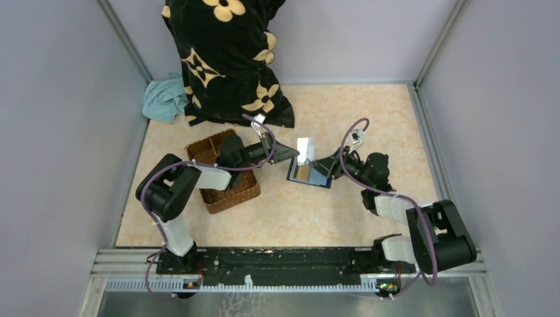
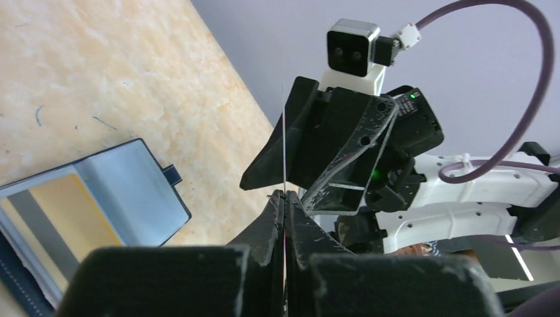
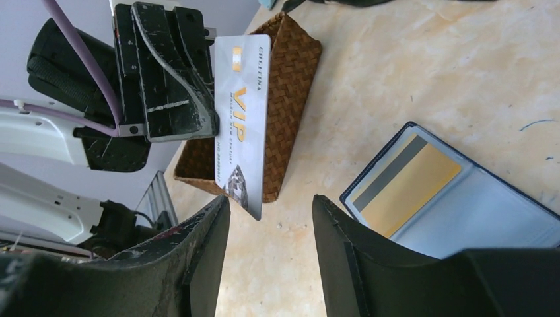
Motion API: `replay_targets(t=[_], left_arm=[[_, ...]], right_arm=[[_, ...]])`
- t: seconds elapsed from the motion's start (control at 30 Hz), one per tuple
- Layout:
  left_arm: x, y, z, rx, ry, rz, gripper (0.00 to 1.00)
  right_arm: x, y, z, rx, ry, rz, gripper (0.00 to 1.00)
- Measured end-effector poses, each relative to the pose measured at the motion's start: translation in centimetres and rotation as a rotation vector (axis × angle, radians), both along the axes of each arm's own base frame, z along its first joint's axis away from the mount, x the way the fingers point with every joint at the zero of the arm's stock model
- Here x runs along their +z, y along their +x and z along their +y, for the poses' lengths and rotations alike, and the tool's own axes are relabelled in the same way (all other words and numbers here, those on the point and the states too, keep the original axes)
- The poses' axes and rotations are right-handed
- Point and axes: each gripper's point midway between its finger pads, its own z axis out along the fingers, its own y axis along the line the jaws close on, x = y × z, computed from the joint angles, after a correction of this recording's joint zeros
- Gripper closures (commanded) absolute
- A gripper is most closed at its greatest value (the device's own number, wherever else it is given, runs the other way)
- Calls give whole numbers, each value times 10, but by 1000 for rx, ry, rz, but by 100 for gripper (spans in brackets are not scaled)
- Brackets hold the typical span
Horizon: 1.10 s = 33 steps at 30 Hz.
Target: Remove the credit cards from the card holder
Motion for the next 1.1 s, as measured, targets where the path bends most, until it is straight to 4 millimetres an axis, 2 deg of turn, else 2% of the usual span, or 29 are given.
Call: replay_targets(t=[0.13,0.3,0.5,0.63,0.8,1.0,1.1], left_arm=[[4,-4,-2,-17,-21,3,100],[2,-7,-5,-27,-17,8,100],[-10,-5,-6,-25,-3,31,100],[-11,-7,-6,-49,-7,17,85],[-13,-16,-5,-120,-4,-8,71],[-3,-18,4,-213,-55,-71,51],[-3,-15,10,-234,-74,-68,45]], right_arm=[[2,-2,4,30,19,-1,65],[8,-6,6,54,36,-19,99],[10,-9,6,68,42,-15,100],[8,-11,7,80,40,-4,100],[7,-19,10,125,40,3,100],[10,-32,16,217,52,-12,100],[11,-35,17,240,59,-13,100]])
